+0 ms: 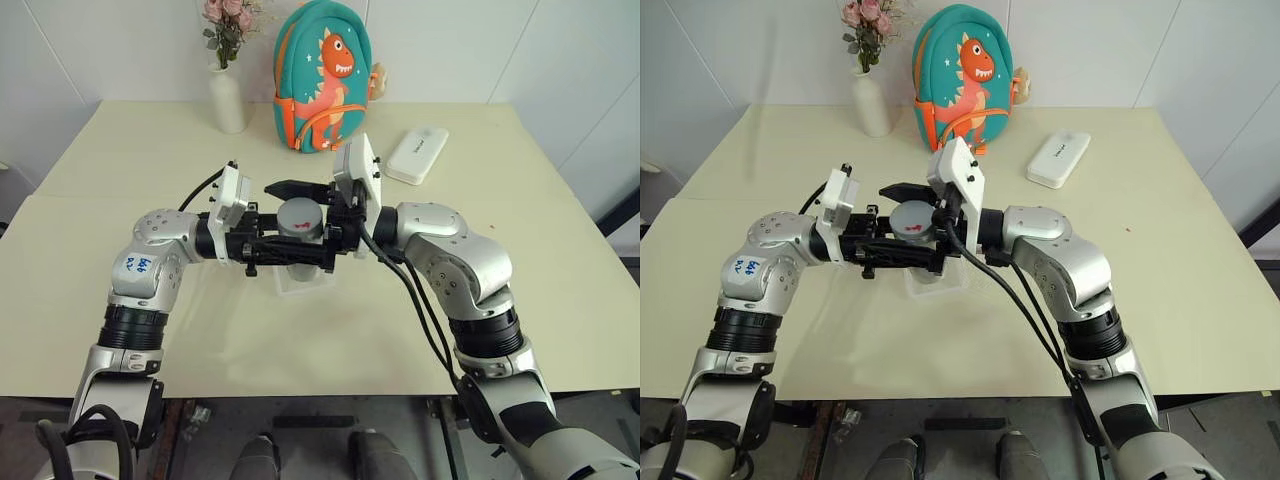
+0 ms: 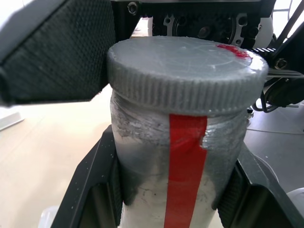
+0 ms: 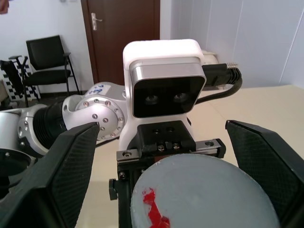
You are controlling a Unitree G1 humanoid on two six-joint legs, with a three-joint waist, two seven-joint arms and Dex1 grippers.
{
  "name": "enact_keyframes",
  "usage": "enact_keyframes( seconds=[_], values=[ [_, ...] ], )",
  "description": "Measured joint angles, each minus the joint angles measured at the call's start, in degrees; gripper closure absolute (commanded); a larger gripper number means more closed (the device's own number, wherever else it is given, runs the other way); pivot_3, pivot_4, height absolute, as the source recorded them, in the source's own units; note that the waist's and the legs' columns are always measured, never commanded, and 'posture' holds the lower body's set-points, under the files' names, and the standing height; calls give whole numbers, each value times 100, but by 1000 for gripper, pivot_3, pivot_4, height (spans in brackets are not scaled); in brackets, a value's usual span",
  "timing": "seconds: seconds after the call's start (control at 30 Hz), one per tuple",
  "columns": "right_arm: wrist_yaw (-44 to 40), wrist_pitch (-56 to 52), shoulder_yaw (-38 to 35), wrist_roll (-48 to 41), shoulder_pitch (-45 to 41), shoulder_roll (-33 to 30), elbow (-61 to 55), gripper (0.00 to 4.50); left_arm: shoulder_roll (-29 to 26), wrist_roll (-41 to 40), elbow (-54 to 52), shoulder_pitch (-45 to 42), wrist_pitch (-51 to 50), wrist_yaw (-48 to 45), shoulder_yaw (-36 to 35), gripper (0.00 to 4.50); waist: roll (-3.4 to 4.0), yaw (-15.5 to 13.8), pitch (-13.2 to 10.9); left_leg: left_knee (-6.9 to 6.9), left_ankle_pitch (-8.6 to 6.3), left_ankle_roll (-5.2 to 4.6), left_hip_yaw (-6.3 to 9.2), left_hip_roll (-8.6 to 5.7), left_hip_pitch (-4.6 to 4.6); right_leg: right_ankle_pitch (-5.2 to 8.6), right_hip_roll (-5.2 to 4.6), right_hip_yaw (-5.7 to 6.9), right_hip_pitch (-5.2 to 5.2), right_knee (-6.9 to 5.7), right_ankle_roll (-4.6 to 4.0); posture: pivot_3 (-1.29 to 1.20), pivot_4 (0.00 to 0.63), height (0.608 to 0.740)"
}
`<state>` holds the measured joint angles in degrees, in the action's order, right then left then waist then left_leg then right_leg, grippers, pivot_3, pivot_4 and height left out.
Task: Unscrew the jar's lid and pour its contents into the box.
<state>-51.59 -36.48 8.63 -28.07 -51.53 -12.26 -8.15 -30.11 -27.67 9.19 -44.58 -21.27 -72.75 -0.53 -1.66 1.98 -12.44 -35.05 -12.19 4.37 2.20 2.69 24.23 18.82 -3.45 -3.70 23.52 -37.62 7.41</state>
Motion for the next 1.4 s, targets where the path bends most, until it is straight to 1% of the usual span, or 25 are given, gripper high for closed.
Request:
enact_keyframes(
  seconds=[0.13,0.37,0.57,0.7,1.03,1.27,1.4],
  values=[
    [-15,203,46,118,-167,20,114,38,-11,-32,-142,161,-130,118,-22,2499,0,8,0,1,0,0,1,1,0,0,0,0,0,0,0,0,150,740],
    [-32,383,40,170,-186,-20,309,38,-42,-35,-358,302,-177,151,-42,2499,0,-6,0,0,0,0,2,1,0,0,1,0,0,0,0,0,150,740],
    [-105,405,32,191,-187,-104,421,38,-12,-43,-431,304,-28,158,-78,2499,0,-7,0,0,0,0,2,1,0,0,0,0,0,1,0,0,150,740],
    [-306,406,160,241,-185,-301,428,38,8,-71,-437,304,95,153,-83,2499,0,-4,0,0,0,0,2,1,0,0,1,0,0,0,0,0,150,740],
    [-324,513,167,290,-228,-323,651,38,8,-126,-432,322,209,195,-112,2499,0,2,0,0,0,1,2,1,0,0,1,0,0,1,0,0,150,740],
    [-343,365,143,119,-257,-578,579,38,-18,-133,-432,469,227,284,-197,2499,0,-6,0,0,0,0,2,1,0,0,0,0,0,1,0,0,150,740],
    [-346,254,8,-48,-256,-743,410,38,-60,-133,-430,480,255,296,-238,2499,0,-6,0,0,0,1,2,1,0,0,0,0,0,2,0,0,150,740]
  ],
)
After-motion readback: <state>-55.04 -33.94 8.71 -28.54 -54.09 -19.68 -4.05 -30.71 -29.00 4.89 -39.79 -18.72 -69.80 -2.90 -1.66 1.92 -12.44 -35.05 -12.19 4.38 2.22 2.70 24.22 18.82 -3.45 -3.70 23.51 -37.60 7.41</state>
